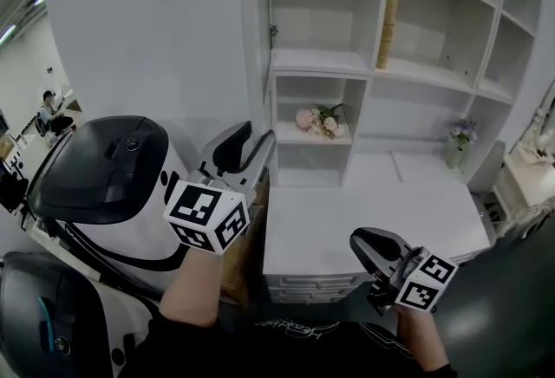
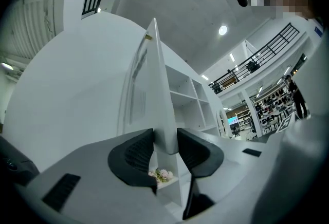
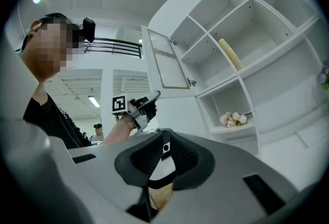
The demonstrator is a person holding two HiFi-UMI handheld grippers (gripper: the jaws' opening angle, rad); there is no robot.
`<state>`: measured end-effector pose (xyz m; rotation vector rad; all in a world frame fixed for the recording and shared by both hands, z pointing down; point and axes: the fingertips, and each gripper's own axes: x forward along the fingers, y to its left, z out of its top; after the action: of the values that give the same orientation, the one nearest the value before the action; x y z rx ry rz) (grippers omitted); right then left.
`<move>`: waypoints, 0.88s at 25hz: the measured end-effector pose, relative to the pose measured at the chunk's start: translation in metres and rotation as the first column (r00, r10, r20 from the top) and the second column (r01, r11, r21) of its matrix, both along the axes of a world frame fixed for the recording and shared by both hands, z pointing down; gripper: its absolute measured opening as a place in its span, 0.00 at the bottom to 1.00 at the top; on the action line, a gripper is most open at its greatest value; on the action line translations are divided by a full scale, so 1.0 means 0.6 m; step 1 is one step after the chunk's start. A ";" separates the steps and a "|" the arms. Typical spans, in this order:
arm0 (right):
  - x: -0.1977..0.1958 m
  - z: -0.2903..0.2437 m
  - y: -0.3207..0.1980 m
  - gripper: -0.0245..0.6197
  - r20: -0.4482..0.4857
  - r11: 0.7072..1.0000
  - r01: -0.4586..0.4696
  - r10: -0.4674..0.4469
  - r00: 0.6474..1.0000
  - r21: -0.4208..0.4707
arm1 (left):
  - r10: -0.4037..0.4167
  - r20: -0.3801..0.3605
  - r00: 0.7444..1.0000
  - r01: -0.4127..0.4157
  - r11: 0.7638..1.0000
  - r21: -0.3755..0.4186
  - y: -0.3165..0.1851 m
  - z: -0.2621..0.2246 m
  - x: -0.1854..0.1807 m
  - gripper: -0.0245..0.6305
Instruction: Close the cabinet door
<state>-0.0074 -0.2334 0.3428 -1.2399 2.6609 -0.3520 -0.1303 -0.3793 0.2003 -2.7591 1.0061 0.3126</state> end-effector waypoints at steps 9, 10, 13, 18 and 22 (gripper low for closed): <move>0.037 -0.025 -0.020 0.13 -0.014 0.995 0.090 -0.090 0.996 0.039 | -0.056 0.007 0.998 0.056 0.998 0.006 0.012 0.004 0.053 0.29; 0.047 -0.030 -0.024 0.13 -0.010 0.994 0.096 -0.096 0.995 0.047 | -0.065 0.006 0.998 0.065 0.998 0.004 0.013 0.003 0.060 0.29; 0.079 -0.043 -0.043 0.13 0.012 0.991 0.112 -0.113 0.993 0.066 | -0.102 0.001 0.995 0.102 0.995 0.001 0.013 0.003 0.085 0.29; 0.120 -0.063 -0.068 0.13 0.022 0.984 0.152 -0.154 0.988 0.090 | -0.132 -0.004 0.991 0.132 0.991 -0.007 0.011 0.003 0.130 0.31; 0.152 -0.075 -0.078 0.13 0.017 0.978 0.180 -0.182 0.983 0.110 | -0.166 -0.014 0.986 0.166 0.986 0.001 0.010 0.004 0.162 0.31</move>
<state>0.0835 -0.2800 0.2981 -0.9579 2.7364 -0.2448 -0.0334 -0.3733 0.2024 -2.6522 1.2282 0.3076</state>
